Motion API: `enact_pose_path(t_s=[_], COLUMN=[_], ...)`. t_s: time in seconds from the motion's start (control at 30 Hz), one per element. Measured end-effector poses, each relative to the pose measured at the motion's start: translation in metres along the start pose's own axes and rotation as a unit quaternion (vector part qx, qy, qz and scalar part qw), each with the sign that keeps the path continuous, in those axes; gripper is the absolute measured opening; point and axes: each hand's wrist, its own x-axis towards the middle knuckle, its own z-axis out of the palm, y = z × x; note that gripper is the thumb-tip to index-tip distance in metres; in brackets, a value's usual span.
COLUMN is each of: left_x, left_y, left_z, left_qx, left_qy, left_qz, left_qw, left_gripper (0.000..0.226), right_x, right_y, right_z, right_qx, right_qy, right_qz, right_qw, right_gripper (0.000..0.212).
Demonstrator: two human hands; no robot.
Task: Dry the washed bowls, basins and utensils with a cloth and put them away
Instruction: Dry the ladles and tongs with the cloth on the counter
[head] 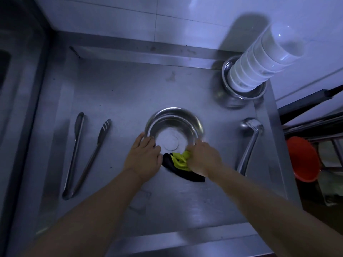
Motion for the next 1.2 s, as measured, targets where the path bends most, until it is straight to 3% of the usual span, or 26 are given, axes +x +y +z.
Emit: enact_pose_path(t_s=[0.07, 0.17, 0.3, 0.37, 0.47, 0.6, 0.7, 0.77, 0.87, 0.97, 1.07, 1.2], left_x=[-0.003, -0.01, -0.041, -0.057, -0.078, -0.089, -0.086, -0.078, -0.058, -0.029, -0.003, 0.009], left_y=[-0.003, -0.011, -0.019, -0.025, -0.029, -0.024, -0.016, -0.012, -0.002, 0.008, 0.012, 0.014], left_z=[-0.003, -0.02, -0.054, -0.057, -0.05, -0.045, -0.043, -0.045, -0.047, -0.043, -0.025, -0.008], left_qx=[-0.018, -0.065, -0.101, -0.101, -0.11, -0.127, -0.136, -0.147, -0.144, -0.11, -0.05, 0.009], left_qy=[0.005, 0.07, 0.159, 0.176, 0.171, 0.167, 0.169, 0.169, 0.149, 0.086, 0.005, -0.094], left_qz=[0.014, 0.004, -0.087, -0.112, -0.151, -0.19, -0.194, -0.195, -0.176, -0.126, -0.032, 0.042], left_qw=[1.0, 0.995, 0.978, 0.973, 0.967, 0.959, 0.957, 0.955, 0.963, 0.982, 0.998, 0.995], left_gripper=[0.038, 0.045, 0.043, 0.039, 0.037, 0.038, 0.039, 0.041, 0.042, 0.044, 0.044, 0.041], right_x=[-0.008, -0.003, 0.046, 0.073, 0.086, 0.067, 0.046, 0.028, 0.004, -0.007, -0.006, 0.02], right_y=[0.0, -0.004, -0.027, -0.046, -0.084, -0.11, -0.099, -0.083, -0.053, -0.016, 0.018, 0.056], right_z=[-0.002, -0.017, -0.045, -0.05, -0.035, -0.004, 0.003, 0.006, 0.014, 0.019, 0.016, 0.001], right_qx=[0.144, 0.323, 0.512, 0.53, 0.517, 0.39, 0.298, 0.18, 0.06, -0.025, -0.087, -0.17], right_qy=[-0.021, 0.045, 0.148, 0.165, 0.159, 0.14, 0.089, 0.054, 0.067, 0.108, 0.124, 0.208], right_qz=[0.01, 0.064, 0.105, 0.118, 0.104, -0.014, -0.096, -0.16, -0.257, -0.299, -0.318, -0.302], right_qw=[0.989, 0.943, 0.84, 0.823, 0.834, 0.91, 0.946, 0.969, 0.962, 0.948, 0.936, 0.915], right_gripper=[0.035, 0.032, 0.022, 0.016, 0.02, 0.03, 0.036, 0.041, 0.032, 0.028, 0.032, 0.034])
